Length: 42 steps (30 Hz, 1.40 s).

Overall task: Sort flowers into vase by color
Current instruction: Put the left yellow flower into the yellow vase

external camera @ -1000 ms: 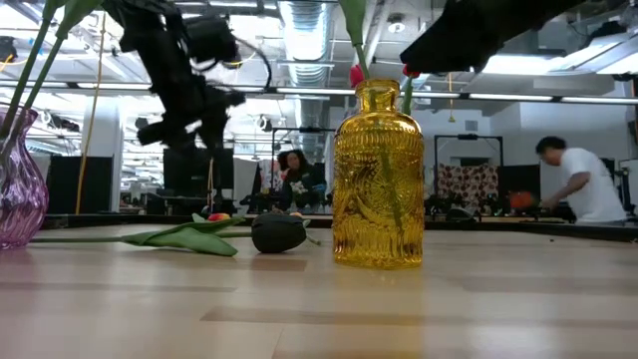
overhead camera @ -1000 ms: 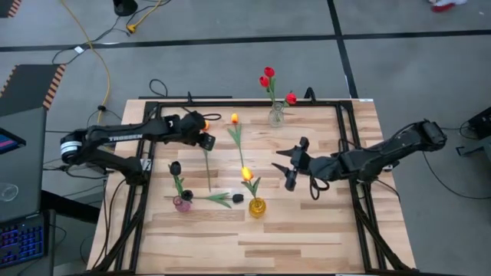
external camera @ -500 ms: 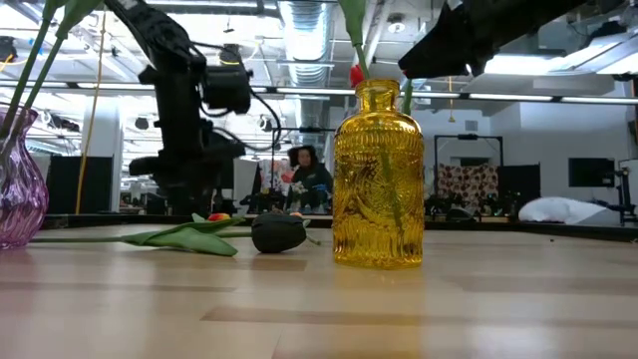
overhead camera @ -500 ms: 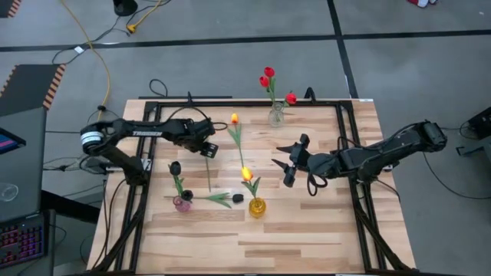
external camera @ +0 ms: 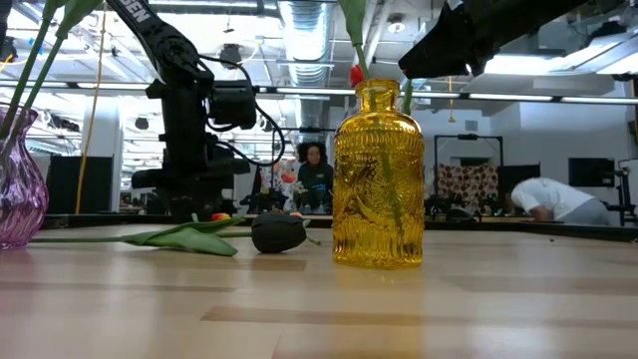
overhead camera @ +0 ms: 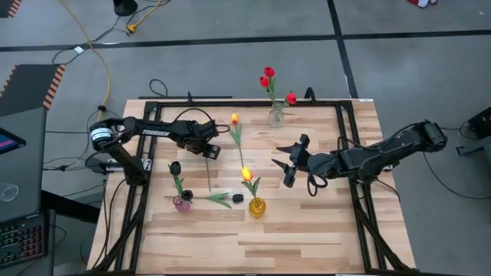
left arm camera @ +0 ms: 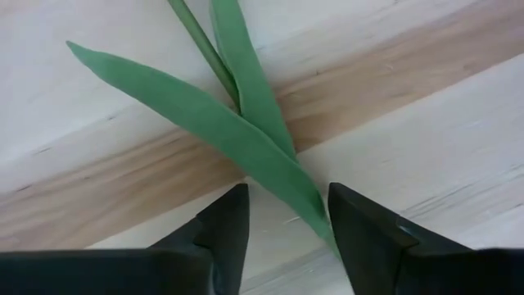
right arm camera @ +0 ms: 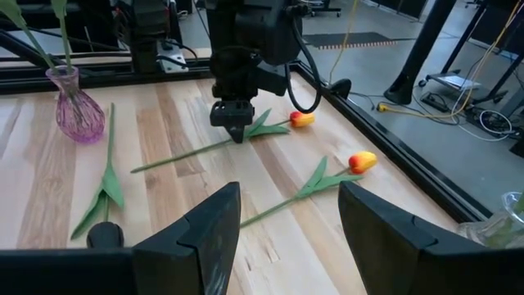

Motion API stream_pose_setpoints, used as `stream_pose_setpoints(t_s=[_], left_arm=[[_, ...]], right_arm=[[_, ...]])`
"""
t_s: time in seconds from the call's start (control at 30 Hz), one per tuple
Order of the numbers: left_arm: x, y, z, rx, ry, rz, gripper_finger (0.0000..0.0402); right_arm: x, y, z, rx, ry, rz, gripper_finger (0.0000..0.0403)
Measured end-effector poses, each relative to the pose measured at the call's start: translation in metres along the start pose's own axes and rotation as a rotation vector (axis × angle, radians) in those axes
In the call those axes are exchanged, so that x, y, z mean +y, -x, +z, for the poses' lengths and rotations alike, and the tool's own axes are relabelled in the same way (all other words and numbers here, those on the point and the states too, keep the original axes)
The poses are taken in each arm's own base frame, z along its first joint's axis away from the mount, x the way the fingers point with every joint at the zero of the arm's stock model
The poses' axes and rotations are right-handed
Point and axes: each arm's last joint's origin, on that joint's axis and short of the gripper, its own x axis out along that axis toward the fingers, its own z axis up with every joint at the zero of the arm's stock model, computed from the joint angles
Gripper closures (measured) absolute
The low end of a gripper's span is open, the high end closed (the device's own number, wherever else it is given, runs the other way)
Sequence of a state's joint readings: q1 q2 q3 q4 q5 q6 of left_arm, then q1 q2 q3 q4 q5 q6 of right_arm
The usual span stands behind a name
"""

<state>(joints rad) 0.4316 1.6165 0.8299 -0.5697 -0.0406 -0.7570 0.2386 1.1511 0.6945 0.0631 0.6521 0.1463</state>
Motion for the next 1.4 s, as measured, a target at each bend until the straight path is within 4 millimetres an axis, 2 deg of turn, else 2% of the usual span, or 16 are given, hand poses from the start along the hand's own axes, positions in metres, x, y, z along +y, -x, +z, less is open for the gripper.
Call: stream_pose_setpoints(t_s=[0.3,0.47,0.63,0.83,1.03,1.2,1.4], left_arm=[[0.000,0.000,0.000,-0.004,0.014,0.006,0.0336],[0.000,0.000,0.000,-0.005,0.015,0.002,0.0374],[0.000,0.000,0.000,-0.003,0.015,-0.002,0.0396],[-0.001,0.005,0.001,-0.015,0.007,-0.030,0.0399],[0.000,0.031,0.002,-0.107,0.010,-0.085,0.0399],[0.004,0.064,0.002,-0.238,0.021,-0.159,0.0399],[0.003,0.106,0.005,-0.482,-0.018,-0.325,0.0399]], right_arm=[[0.000,0.000,0.000,0.000,0.000,0.000,0.0168],[0.000,0.000,0.000,0.000,-0.001,0.000,0.0168],[0.000,0.000,0.000,0.000,-0.001,0.001,0.0168],[0.000,0.000,0.000,0.000,-0.004,0.001,0.0168],[-0.001,-0.001,0.003,-0.024,-0.025,0.000,0.0168],[-0.005,-0.004,0.009,-0.064,-0.065,0.009,0.0168],[-0.015,-0.013,0.016,-0.101,-0.115,0.118,0.0170]])
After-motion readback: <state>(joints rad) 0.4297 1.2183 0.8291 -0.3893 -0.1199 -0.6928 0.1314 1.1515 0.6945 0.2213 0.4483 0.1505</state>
